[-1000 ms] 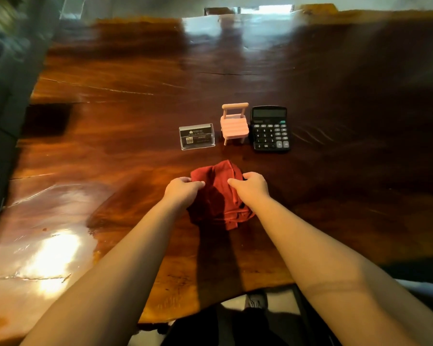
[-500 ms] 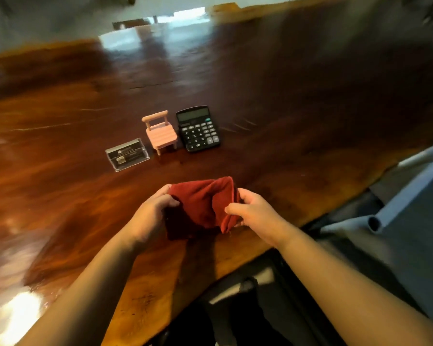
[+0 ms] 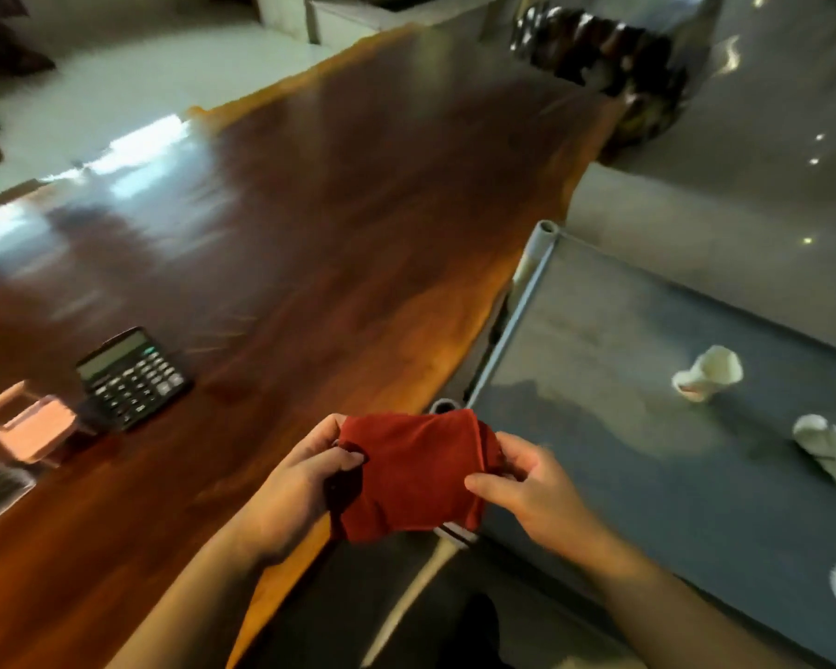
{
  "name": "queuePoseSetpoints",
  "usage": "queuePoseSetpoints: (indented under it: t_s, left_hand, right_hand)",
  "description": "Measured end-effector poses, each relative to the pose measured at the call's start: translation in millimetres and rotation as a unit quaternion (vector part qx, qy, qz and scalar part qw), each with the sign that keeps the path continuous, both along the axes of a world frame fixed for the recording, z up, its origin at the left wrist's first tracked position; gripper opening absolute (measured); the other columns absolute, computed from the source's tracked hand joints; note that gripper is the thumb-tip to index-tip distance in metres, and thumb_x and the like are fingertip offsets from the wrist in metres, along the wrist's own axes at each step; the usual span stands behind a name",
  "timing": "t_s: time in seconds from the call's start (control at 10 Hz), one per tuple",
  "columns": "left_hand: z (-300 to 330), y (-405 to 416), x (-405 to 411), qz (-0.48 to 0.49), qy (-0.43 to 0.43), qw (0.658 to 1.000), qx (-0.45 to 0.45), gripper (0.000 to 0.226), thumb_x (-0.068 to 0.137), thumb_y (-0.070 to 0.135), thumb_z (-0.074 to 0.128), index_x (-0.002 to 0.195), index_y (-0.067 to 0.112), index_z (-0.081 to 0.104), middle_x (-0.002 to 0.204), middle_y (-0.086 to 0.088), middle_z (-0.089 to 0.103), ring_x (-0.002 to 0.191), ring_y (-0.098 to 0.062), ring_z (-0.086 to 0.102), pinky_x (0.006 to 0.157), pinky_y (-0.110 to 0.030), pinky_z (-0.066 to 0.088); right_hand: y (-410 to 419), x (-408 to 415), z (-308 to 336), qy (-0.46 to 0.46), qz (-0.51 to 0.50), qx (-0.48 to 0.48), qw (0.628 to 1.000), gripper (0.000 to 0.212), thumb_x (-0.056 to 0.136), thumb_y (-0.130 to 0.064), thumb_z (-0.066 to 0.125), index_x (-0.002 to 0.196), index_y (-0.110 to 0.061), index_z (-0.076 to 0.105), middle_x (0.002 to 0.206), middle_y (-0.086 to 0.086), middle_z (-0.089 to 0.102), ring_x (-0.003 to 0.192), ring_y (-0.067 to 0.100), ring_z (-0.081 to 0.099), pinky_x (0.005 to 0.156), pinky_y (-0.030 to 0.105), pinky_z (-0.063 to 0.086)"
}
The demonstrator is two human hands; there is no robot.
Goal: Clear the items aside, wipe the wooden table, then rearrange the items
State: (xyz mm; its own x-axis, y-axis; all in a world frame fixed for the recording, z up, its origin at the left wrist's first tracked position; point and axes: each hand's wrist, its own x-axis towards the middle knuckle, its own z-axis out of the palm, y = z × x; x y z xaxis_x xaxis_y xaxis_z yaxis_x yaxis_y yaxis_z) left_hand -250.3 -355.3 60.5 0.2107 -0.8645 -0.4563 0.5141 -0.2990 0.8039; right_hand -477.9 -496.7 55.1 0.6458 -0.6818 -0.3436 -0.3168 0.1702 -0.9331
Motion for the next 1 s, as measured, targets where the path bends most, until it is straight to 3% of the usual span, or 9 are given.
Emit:
queuePoseSetpoints:
  t_s: [0.1, 0.2, 0.3, 0.4, 0.5, 0.6, 0.7, 0.8, 1.0]
  left_hand:
    - [6, -49, -40, -0.041, -0.014, 0.999, 0.0, 0.02, 0.088, 0.005, 0.056, 0.108, 0.009, 0.057, 0.098, -0.014, 0.065, 0.089, -0.028, 0.065, 0.078, -0.04, 0.057]
    - [10, -94, -77, -0.078, -0.029, 0.996, 0.02, 0.023, 0.09, 0.011, 0.059, 0.113, 0.006, 0.058, 0.107, -0.016, 0.068, 0.1, -0.035, 0.066, 0.087, -0.051, 0.055]
    - [10, -132, -106, -0.102, -0.065, 0.992, 0.039, 0.02, 0.093, 0.013, 0.059, 0.112, 0.013, 0.064, 0.109, -0.014, 0.071, 0.102, -0.033, 0.069, 0.082, -0.045, 0.055]
    - [5, -164, -127, -0.125, -0.083, 0.986, 0.065, 0.023, 0.092, 0.019, 0.063, 0.114, 0.016, 0.065, 0.105, -0.009, 0.075, 0.099, -0.027, 0.073, 0.076, -0.038, 0.059]
    - [-8, -191, -136, -0.156, -0.131, 0.974, 0.099, 0.027, 0.092, 0.027, 0.065, 0.118, 0.019, 0.063, 0.102, -0.003, 0.077, 0.096, -0.022, 0.074, 0.076, -0.036, 0.061]
    - [-23, -205, -140, -0.146, -0.169, 0.964, 0.146, 0.034, 0.09, 0.035, 0.067, 0.12, 0.022, 0.062, 0.103, -0.003, 0.076, 0.093, -0.02, 0.074, 0.082, -0.038, 0.059]
    - [-31, -205, -135, -0.1, -0.222, 0.954, 0.174, 0.047, 0.086, 0.042, 0.071, 0.126, 0.022, 0.058, 0.109, 0.001, 0.071, 0.095, -0.018, 0.07, 0.081, -0.034, 0.057]
    - [-19, -190, -116, -0.098, -0.298, 0.936, 0.158, 0.052, 0.083, 0.048, 0.071, 0.129, 0.028, 0.054, 0.107, 0.013, 0.068, 0.094, -0.007, 0.066, 0.073, -0.024, 0.054]
    - [50, -159, -57, -0.085, -0.36, 0.922, 0.11, 0.055, 0.082, 0.054, 0.069, 0.131, 0.038, 0.05, 0.118, 0.017, 0.061, 0.1, 0.002, 0.062, 0.068, -0.012, 0.049]
  right_hand:
    - [-31, -51, 1, -0.025, -0.055, 0.018, 0.998, 0.03, 0.072, -0.017, 0.081, 0.1, -0.029, 0.079, 0.099, 0.003, 0.08, 0.092, 0.015, 0.075, 0.08, 0.027, 0.057]
    - [-62, -100, 0, -0.013, -0.08, 0.043, 0.996, 0.028, 0.084, 0.003, 0.076, 0.105, -0.016, 0.074, 0.098, 0.007, 0.079, 0.092, 0.019, 0.074, 0.08, 0.03, 0.059]
    - [-87, -133, 0, 0.018, -0.112, 0.049, 0.992, 0.023, 0.089, 0.001, 0.072, 0.105, -0.014, 0.072, 0.096, 0.01, 0.079, 0.089, 0.021, 0.073, 0.076, 0.036, 0.06]
    - [-107, -152, -5, 0.05, -0.153, 0.052, 0.986, 0.016, 0.09, -0.007, 0.073, 0.104, -0.014, 0.073, 0.101, 0.016, 0.077, 0.092, 0.029, 0.073, 0.081, 0.05, 0.059]
    - [-123, -158, -16, 0.085, -0.175, 0.064, 0.979, 0.015, 0.091, -0.012, 0.072, 0.106, -0.01, 0.07, 0.103, 0.014, 0.076, 0.092, 0.032, 0.074, 0.082, 0.053, 0.06]
    - [-131, -151, -28, 0.122, -0.184, 0.065, 0.973, 0.027, 0.092, -0.006, 0.07, 0.117, 0.0, 0.061, 0.096, 0.018, 0.07, 0.075, 0.025, 0.066, 0.067, 0.041, 0.057]
    - [-132, -142, -33, 0.159, -0.165, 0.051, 0.972, 0.036, 0.092, -0.009, 0.072, 0.124, -0.006, 0.055, 0.111, 0.02, 0.066, 0.083, 0.023, 0.062, 0.066, 0.031, 0.049]
    - [-130, -139, -26, 0.176, -0.145, 0.0, 0.974, 0.036, 0.089, -0.013, 0.076, 0.119, -0.013, 0.057, 0.114, 0.014, 0.064, 0.102, 0.023, 0.064, 0.082, 0.028, 0.049]
    - [-135, -116, 23, 0.174, -0.104, -0.088, 0.975, 0.028, 0.083, -0.007, 0.08, 0.107, -0.011, 0.066, 0.105, 0.013, 0.069, 0.09, 0.02, 0.064, 0.081, 0.023, 0.048]
